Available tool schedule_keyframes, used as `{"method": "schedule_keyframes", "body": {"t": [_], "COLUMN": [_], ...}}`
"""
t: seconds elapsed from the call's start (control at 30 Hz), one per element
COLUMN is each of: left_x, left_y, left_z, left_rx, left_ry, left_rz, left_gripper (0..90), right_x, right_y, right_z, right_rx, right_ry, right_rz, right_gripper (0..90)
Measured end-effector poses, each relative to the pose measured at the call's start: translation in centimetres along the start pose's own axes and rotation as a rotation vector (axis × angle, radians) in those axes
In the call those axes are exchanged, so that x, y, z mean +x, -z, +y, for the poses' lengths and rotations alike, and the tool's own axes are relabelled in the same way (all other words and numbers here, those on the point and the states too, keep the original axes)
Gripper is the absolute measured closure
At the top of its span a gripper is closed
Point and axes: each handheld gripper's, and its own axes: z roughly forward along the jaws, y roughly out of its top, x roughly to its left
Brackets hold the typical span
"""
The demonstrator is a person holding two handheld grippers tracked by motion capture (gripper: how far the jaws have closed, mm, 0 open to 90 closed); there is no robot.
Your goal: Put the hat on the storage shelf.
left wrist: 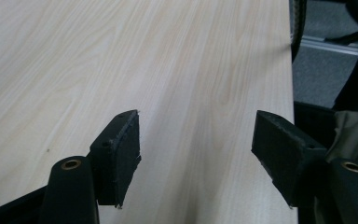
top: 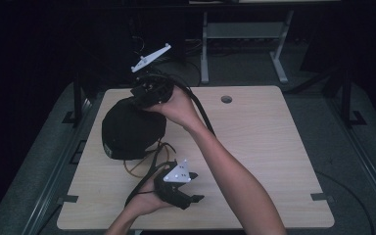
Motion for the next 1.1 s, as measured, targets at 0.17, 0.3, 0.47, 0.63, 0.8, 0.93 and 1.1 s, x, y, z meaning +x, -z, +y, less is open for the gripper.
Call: {"method": "schedule_keyframes", "body": {"t": [0.17, 0.3, 0.47, 0.63, 0.8, 0.93, 1.1], "left_x": [0.3, 0.4, 0.4, 0.5, 0.5, 0.5, 0.6], "left_y": [-0.1, -0.2, -0.4, -0.3, -0.4, -0.4, -0.4], "left_z": [-0.3, -0.4, -0.5, -0.6, -0.6, -0.6, -0.6], "left_rx": [0.017, 0.013, 0.003, -0.005, 0.001, 0.004, -0.005], "left_ry": [0.014, 0.023, 0.04, 0.052, 0.053, 0.049, 0.061], "left_rz": [0.016, 0.021, 0.027, 0.036, 0.041, 0.044, 0.049], "left_gripper": [29.1, 27.6, 26.6, 24.8, 24.1, 24.1, 23.7], "right_x": [-0.7, -0.9, -1.4, -1.7, -2.0, -2.3, -2.5], "right_y": [1.6, 2.5, 4.1, 5.5, 6.5, 7.7, 8.7], "right_z": [-0.8, -1.3, -2.5, -3.7, -4.6, -5.6, -6.3], "right_rx": [-0.005, -0.009, -0.008, -0.003, -0.009, -0.011, -0.012], "right_ry": [-0.007, -0.014, -0.034, -0.047, -0.059, -0.074, -0.089], "right_rz": [-0.008, -0.022, -0.042, -0.059, -0.059, -0.077, -0.09], "right_gripper": [36.7, 33.2, 28.9, 26.6, 25.5, 23.9, 22.7]}}
